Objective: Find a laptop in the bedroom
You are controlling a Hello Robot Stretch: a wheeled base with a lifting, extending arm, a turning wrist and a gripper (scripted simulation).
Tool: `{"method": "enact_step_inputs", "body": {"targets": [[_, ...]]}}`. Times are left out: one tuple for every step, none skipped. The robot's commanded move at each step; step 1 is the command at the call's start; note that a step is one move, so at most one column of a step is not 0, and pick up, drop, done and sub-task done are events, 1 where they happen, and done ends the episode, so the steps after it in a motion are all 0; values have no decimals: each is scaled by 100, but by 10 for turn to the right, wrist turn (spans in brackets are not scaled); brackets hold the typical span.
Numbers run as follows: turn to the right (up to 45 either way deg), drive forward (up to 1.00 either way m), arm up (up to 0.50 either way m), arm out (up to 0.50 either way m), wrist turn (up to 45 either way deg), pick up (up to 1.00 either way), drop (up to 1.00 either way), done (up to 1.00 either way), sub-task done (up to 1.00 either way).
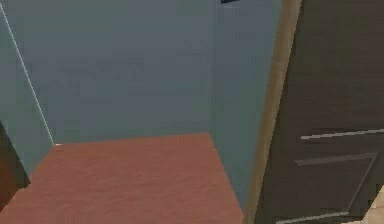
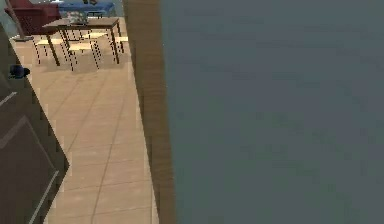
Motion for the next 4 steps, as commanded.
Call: {"method": "enact_step_inputs", "body": {"targets": [[0,15,0,0,0,0,0,0,0],[450,0,0,0,0,0,0,0,0],[30,0,0,0,0,0,0,0,0],[0,90,0,0,0,0,0,0,0]]}}
